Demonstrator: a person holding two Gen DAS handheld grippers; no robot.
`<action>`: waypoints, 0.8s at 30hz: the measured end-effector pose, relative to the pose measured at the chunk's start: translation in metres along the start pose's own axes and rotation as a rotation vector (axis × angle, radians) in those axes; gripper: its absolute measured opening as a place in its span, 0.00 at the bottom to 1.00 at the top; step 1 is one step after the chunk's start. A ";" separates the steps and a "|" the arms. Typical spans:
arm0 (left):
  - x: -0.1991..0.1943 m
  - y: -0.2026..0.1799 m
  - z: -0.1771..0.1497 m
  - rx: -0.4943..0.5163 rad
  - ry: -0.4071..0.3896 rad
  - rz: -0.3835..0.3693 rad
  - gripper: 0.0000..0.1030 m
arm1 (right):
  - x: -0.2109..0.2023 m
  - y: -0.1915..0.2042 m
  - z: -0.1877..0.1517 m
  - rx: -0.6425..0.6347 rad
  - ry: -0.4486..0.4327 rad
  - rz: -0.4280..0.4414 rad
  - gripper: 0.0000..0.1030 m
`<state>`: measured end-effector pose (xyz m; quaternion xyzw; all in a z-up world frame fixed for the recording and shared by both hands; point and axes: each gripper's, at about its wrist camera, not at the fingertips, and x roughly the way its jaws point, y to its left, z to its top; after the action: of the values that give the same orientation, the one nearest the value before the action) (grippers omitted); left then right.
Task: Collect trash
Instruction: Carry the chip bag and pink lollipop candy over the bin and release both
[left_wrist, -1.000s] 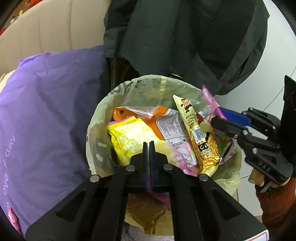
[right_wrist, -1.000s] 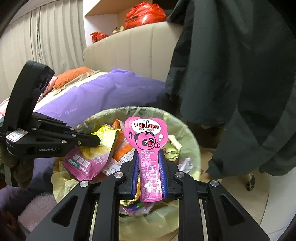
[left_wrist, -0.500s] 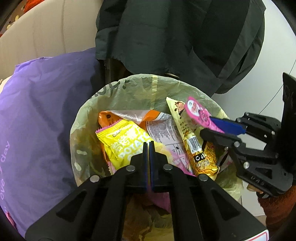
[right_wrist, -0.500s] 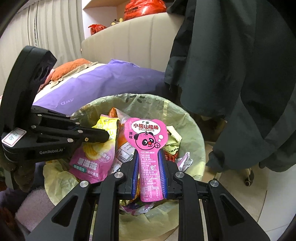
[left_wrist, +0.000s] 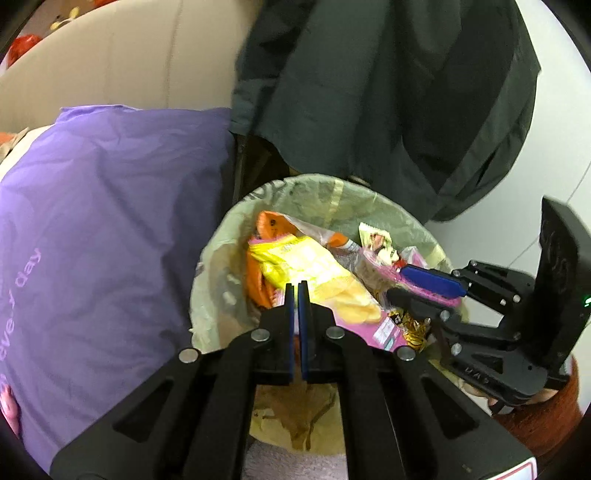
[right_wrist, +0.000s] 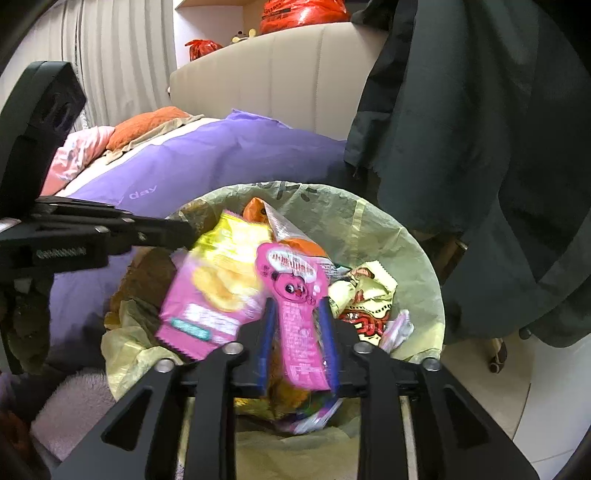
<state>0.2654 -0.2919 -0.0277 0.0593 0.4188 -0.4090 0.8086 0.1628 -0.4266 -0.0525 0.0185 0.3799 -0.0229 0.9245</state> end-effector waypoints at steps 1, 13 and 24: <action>-0.006 0.001 -0.001 -0.013 -0.011 0.001 0.05 | -0.003 0.001 0.000 0.001 -0.006 0.006 0.41; -0.134 0.029 -0.076 -0.105 -0.154 0.216 0.65 | -0.070 0.044 -0.004 0.060 -0.124 0.036 0.50; -0.227 0.037 -0.176 -0.215 -0.211 0.490 0.68 | -0.126 0.147 -0.030 -0.018 -0.153 0.156 0.50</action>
<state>0.1098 -0.0519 0.0149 0.0297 0.3464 -0.1588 0.9241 0.0605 -0.2746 0.0178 0.0377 0.3057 0.0512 0.9500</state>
